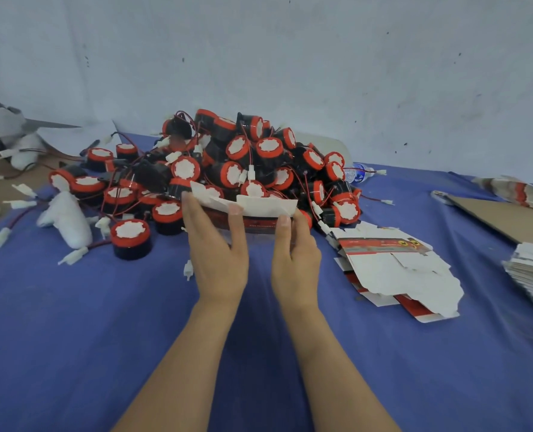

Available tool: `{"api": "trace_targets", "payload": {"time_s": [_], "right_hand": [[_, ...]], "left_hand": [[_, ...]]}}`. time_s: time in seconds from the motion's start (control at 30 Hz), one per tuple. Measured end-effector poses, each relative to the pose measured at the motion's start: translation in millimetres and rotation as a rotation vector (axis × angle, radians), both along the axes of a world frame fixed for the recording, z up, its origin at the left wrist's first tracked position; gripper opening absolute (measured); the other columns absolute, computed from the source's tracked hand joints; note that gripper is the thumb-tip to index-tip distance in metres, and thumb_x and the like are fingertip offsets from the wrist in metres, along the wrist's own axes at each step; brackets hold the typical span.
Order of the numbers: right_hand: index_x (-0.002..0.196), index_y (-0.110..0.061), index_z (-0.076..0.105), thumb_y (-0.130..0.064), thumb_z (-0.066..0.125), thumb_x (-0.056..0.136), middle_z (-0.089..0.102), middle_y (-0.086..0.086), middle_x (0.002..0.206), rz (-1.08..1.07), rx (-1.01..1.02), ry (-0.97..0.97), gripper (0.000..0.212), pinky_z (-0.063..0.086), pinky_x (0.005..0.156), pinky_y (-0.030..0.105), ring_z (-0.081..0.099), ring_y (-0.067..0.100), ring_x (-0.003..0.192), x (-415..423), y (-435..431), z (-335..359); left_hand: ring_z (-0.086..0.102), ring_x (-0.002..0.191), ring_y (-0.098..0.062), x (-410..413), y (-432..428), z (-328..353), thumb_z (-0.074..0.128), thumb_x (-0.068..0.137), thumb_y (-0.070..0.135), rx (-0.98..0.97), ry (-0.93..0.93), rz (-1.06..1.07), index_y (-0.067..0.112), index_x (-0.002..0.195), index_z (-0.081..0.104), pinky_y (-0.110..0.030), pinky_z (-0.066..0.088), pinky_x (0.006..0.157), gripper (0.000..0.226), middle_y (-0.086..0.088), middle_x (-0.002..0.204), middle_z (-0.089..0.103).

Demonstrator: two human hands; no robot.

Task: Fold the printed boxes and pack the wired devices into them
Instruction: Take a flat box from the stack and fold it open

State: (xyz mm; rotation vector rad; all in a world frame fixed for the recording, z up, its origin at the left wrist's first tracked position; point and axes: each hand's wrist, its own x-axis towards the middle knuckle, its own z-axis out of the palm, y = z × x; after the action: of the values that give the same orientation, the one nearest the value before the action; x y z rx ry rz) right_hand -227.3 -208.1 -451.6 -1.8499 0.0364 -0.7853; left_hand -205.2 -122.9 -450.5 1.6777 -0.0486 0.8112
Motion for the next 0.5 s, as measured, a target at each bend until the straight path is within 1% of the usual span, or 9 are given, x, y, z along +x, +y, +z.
{"api": "trace_targets", "payload": {"time_s": [0.03,0.1,0.13,0.2,0.23,0.3,0.33,0.4,0.5], "right_hand": [[0.133,-0.03,0.049,-0.06,0.028,0.092,0.061,-0.018,0.093,-0.019,0.027,0.008,0.055,0.049,0.081,0.028,0.059,0.008,0.098,2,-3,0],[0.128,-0.03,0.052,-0.05,0.032,0.099,0.061,-0.031,0.083,-0.055,0.1,0.038,0.041,0.046,0.074,0.021,0.058,-0.008,0.089,6,-11,-1],[0.126,-0.028,0.052,-0.048,0.033,0.1,0.061,-0.034,0.079,-0.068,0.125,0.057,0.038,0.046,0.071,0.022,0.057,-0.011,0.082,8,-15,-2],[0.125,-0.024,0.052,-0.049,0.035,0.099,0.062,-0.021,0.076,-0.085,0.096,0.09,0.04,0.049,0.069,0.031,0.059,0.0,0.075,9,-18,-2],[0.126,-0.024,0.051,-0.049,0.037,0.097,0.061,-0.016,0.075,-0.093,0.049,0.102,0.04,0.048,0.067,0.032,0.059,0.005,0.074,8,-17,-3],[0.129,-0.024,0.047,-0.049,0.042,0.096,0.06,-0.008,0.076,-0.1,-0.038,0.105,0.041,0.047,0.063,0.031,0.061,0.012,0.074,7,-12,-4],[0.131,-0.025,0.045,-0.05,0.043,0.095,0.062,-0.004,0.079,-0.091,-0.059,0.094,0.043,0.047,0.064,0.031,0.061,0.016,0.076,6,-9,-4],[0.135,-0.028,0.044,-0.056,0.038,0.092,0.066,-0.001,0.093,-0.047,-0.057,0.058,0.052,0.05,0.072,0.032,0.062,0.016,0.085,3,-4,-4],[0.137,-0.027,0.046,-0.06,0.036,0.087,0.063,-0.006,0.117,0.013,-0.04,0.012,0.061,0.05,0.092,0.037,0.058,0.014,0.108,0,1,-3]], "left_hand": [[0.02,0.147,-0.018,-2,-1,-1,0.035,0.097,0.053,0.047,-0.023,-0.018,0.01,0.154,0.012,-0.045,0.031,0.115,0.075,-0.006,0.16,0.019],[0.019,0.147,-0.019,-6,-5,-2,0.033,0.098,0.047,0.128,-0.056,-0.06,0.011,0.154,0.009,-0.047,0.03,0.115,0.07,-0.007,0.161,0.016],[0.017,0.147,-0.017,-7,-7,-3,0.03,0.097,0.047,0.167,-0.064,-0.069,0.01,0.154,0.009,-0.045,0.028,0.117,0.071,-0.007,0.16,0.016],[0.013,0.146,-0.01,-8,-10,-2,0.025,0.093,0.049,0.219,-0.069,-0.056,0.01,0.153,0.009,-0.036,0.021,0.119,0.074,-0.007,0.16,0.016],[0.014,0.145,-0.01,-8,-11,-2,0.026,0.092,0.049,0.222,-0.069,-0.046,0.009,0.153,0.011,-0.034,0.021,0.118,0.075,-0.008,0.16,0.018],[0.024,0.144,-0.018,-6,-10,0,0.035,0.092,0.046,0.166,-0.068,-0.032,0.01,0.152,0.016,-0.036,0.028,0.116,0.072,-0.008,0.156,0.026],[0.03,0.141,-0.018,-5,-9,0,0.041,0.093,0.043,0.109,-0.065,-0.026,0.011,0.15,0.02,-0.036,0.033,0.113,0.068,-0.006,0.152,0.031],[0.041,0.132,-0.015,-2,-7,2,0.05,0.095,0.036,-0.037,-0.037,-0.015,0.012,0.144,0.028,-0.034,0.042,0.107,0.059,-0.001,0.144,0.041],[0.053,0.119,-0.013,1,-3,5,0.06,0.091,0.031,-0.219,0.026,0.003,0.009,0.134,0.035,-0.027,0.049,0.097,0.055,-0.002,0.131,0.051]]}}
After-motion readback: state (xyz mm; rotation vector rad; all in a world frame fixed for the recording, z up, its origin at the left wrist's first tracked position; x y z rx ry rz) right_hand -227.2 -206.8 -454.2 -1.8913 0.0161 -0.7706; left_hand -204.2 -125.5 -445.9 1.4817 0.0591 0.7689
